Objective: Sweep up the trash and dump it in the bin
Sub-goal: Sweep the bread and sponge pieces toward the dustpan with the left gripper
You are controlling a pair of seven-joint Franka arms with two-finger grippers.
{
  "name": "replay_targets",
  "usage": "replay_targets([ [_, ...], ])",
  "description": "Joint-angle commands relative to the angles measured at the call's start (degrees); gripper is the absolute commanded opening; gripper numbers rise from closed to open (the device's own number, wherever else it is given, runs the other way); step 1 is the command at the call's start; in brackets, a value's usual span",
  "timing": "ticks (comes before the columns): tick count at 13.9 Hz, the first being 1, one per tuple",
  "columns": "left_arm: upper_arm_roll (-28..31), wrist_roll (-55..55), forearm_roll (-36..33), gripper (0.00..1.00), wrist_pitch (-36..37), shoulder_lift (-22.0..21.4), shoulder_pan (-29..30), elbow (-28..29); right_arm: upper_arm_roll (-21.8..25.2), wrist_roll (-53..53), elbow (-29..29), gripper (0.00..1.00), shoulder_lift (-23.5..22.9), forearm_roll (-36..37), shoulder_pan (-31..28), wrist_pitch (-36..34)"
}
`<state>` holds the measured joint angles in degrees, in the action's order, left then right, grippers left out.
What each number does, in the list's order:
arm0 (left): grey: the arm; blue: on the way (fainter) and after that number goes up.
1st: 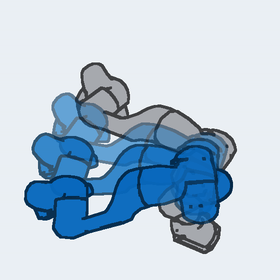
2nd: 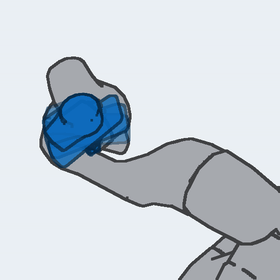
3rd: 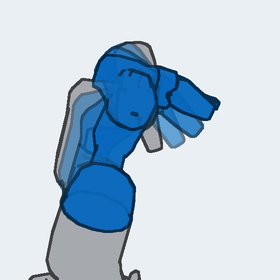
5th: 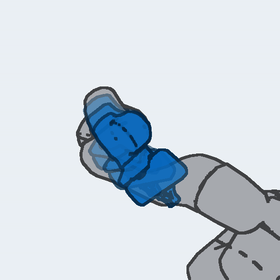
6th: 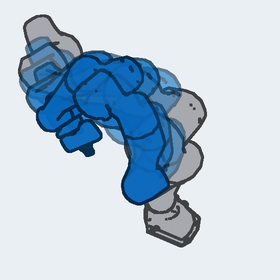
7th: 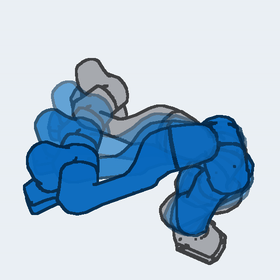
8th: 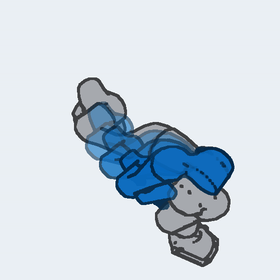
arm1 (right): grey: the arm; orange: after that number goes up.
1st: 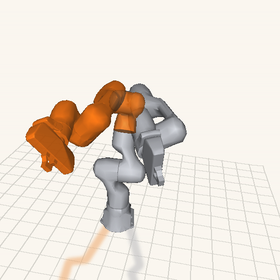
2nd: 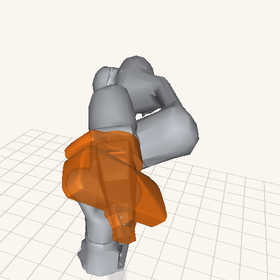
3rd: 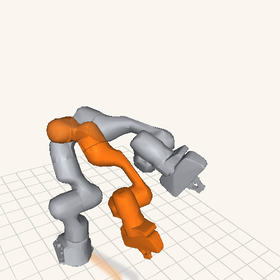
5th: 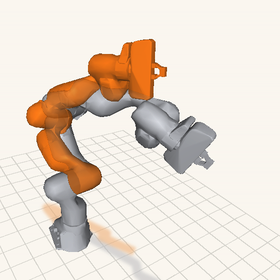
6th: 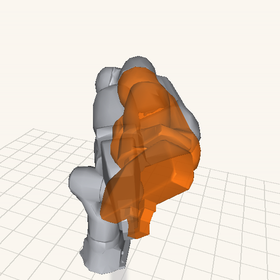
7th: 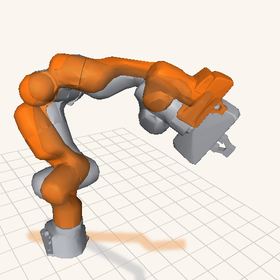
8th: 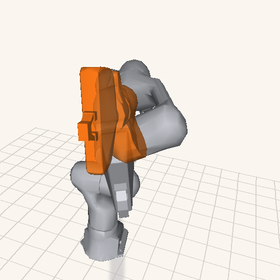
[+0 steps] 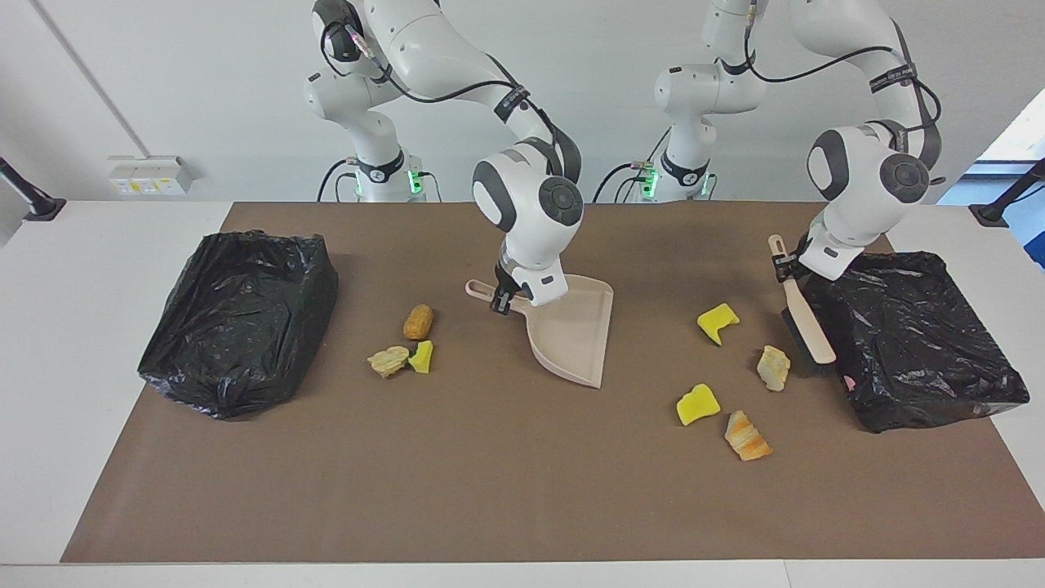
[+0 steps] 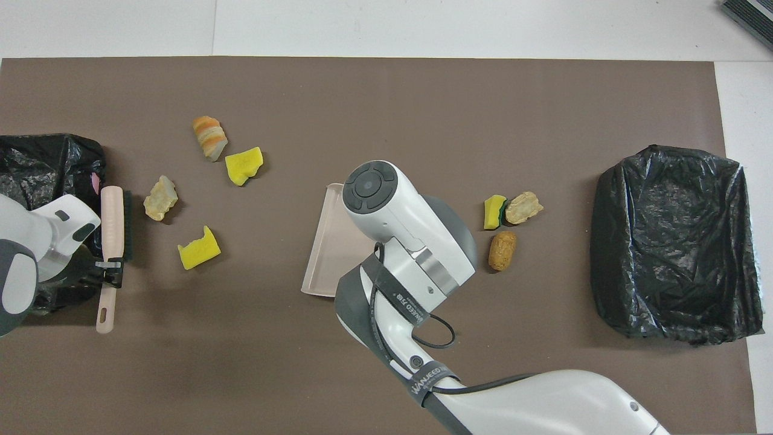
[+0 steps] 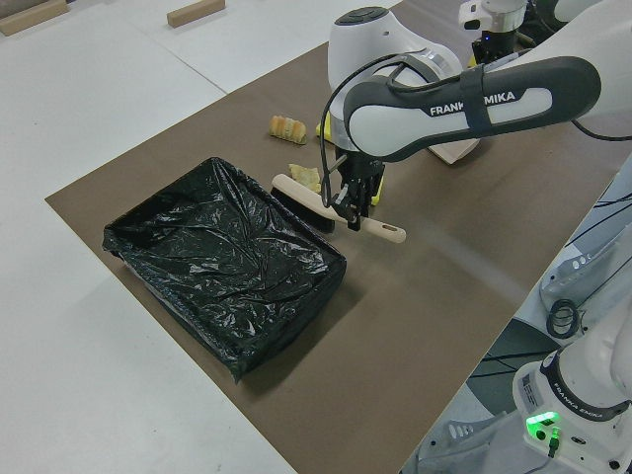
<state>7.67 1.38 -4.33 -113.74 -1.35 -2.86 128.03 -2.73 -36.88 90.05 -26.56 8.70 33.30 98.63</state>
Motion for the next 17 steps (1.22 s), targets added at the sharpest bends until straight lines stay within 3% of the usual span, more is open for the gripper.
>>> replay_targets([
  [1, -0.1, 3.7, -1.4, 0.00, -2.6, -2.7, -1.2, 4.2, -0.2, -1.4, 2.9, 0.00, 2.2, 1.1, 0.2, 0.4],
  [6, -2.7, 7.7, -0.3, 0.00, -2.7, -3.5, -5.6, 5.8, -0.2, 3.2, 3.8, 0.00, 2.8, 0.9, 0.4, -0.5],
  [17, -25.8, 14.3, 14.7, 0.00, -11.7, -2.3, -5.6, 5.8, -0.3, 7.7, 4.6, 0.00, 3.4, 0.3, 0.5, -0.5],
])
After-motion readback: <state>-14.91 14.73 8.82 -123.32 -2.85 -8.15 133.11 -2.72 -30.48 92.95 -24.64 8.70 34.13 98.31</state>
